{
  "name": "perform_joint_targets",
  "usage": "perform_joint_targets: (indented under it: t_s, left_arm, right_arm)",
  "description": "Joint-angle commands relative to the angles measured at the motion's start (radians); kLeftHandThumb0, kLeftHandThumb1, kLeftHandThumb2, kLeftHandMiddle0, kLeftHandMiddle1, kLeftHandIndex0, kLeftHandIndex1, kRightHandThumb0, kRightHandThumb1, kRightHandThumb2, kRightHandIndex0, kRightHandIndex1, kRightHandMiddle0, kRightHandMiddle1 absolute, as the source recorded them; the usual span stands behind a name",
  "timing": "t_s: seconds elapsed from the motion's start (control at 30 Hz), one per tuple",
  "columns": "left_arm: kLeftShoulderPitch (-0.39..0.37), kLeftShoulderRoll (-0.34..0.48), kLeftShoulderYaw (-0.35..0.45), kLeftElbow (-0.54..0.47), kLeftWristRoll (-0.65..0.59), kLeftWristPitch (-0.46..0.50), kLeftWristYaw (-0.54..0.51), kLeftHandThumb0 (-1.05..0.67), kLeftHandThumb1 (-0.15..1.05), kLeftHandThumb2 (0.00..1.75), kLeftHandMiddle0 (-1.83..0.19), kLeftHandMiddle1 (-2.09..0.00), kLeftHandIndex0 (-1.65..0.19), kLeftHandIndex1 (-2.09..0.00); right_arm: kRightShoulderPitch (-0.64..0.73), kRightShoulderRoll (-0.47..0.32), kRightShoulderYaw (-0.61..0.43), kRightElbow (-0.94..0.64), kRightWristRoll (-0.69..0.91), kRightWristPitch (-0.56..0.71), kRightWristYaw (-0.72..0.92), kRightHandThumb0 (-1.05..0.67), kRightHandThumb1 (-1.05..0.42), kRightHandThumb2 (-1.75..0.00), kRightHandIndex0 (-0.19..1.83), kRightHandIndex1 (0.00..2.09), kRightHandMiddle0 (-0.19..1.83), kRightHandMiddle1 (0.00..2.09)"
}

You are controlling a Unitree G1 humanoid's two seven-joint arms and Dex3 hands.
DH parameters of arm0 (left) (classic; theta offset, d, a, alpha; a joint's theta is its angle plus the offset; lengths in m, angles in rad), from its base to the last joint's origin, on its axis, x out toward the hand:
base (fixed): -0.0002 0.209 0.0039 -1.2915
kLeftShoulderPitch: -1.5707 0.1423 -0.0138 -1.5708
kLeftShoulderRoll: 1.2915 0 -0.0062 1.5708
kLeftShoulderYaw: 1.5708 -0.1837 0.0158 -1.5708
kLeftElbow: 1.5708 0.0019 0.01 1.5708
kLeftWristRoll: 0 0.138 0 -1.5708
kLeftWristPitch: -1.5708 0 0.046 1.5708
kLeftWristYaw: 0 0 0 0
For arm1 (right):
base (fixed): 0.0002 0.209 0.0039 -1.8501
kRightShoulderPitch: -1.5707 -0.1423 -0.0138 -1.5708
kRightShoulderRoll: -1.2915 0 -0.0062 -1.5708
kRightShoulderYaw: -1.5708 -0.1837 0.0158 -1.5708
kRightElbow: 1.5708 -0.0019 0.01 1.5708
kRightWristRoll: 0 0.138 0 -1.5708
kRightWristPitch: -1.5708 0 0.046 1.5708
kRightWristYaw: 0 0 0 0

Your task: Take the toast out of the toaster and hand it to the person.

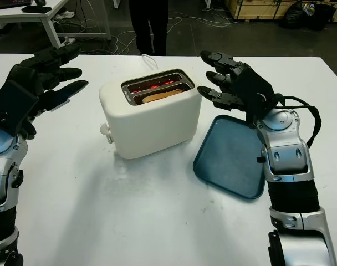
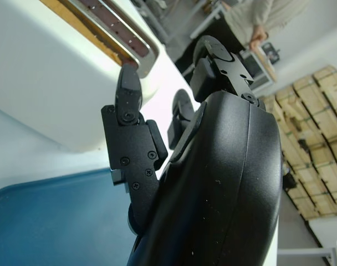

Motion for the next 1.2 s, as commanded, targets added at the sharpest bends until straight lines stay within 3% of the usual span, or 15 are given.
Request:
perform_joint_targets:
  t_s: [0.0,0.23,1.17]
  left_arm:
    - [-0.004,-0.004,-0.005,-0.001,0.014,-0.009,0.008,-0.47,0.92,0.0,-0.28,-0.71,-0.56,-0.03]
    - [-0.002,-0.007,0.0,-0.002,0.016,-0.008,0.005,-0.48,0.91,0.0,-0.29,-0.72,-0.56,-0.03]
    - [0.008,-0.022,0.004,-0.021,0.008,0.012,0.001,-0.46,0.91,0.0,-0.28,-0.71,-0.56,-0.03]
  right_arm:
    - [-0.008,0.009,-0.009,-0.002,0.011,-0.003,-0.007,-0.16,-0.92,-0.31,0.32,0.04,0.31,0.01]
    - [-0.013,0.014,-0.011,-0.016,0.02,0.047,-0.007,-0.18,-0.92,-0.32,0.26,0.01,0.25,0.0]
    - [-0.012,0.019,-0.012,-0.003,0.02,0.019,-0.008,-0.17,-0.92,-0.31,0.3,0.03,0.29,0.02]
